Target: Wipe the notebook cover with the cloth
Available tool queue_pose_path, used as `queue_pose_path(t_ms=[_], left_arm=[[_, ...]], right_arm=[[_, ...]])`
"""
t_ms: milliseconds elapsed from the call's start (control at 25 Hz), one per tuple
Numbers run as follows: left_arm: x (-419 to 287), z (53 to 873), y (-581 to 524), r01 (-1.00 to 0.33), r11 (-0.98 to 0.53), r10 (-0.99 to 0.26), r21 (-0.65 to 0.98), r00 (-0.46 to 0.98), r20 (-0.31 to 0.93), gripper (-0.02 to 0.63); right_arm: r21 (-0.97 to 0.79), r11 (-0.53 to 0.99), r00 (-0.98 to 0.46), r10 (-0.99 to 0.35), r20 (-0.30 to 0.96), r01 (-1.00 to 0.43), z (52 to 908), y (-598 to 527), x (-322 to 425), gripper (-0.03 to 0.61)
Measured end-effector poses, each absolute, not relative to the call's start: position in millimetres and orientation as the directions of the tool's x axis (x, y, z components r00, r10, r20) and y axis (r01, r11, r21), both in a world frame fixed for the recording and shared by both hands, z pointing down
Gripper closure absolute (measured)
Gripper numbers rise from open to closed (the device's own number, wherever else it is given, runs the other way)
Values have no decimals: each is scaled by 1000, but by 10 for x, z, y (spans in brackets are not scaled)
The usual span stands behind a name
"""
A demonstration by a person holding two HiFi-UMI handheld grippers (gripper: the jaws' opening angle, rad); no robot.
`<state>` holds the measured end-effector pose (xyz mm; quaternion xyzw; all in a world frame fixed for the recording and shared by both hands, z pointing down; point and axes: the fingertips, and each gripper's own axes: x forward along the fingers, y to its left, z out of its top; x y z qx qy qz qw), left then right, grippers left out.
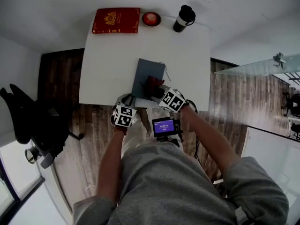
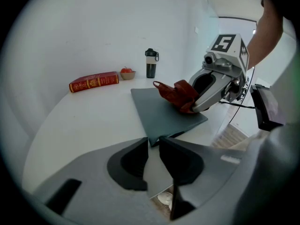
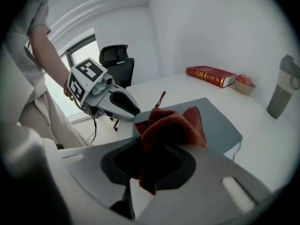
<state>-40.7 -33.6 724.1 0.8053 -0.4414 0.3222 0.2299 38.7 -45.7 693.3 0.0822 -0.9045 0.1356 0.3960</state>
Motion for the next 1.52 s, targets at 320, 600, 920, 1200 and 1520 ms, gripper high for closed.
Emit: queue_pose_path(t_ms=[320, 600, 920, 1200, 1520], left_arm=[[-402, 7246, -339, -861, -501, -562, 87, 401, 723, 540], [-405, 7241, -333, -861, -501, -561, 86, 399, 725, 540], [-392, 7232, -303, -833, -535, -519, 139, 455, 724, 526], [-501, 6601, -345, -781, -611, -562, 130, 544, 623, 492], [-440, 5106, -673, -824, -563, -780, 63, 556, 287, 532]], right_arm=[[-267, 920, -718, -23, 696, -288, 6897, -312, 387, 503], [-330, 891, -746, -15, 665, -312, 6879, -163, 409, 503], [-513, 783, -838, -19, 545, -351, 6697, -190, 494, 503], [-392, 824, -884, -253, 393, -410, 5871, -526, 551, 502], [-269, 811, -854, -498, 152, -520, 4746, -674, 406, 502]])
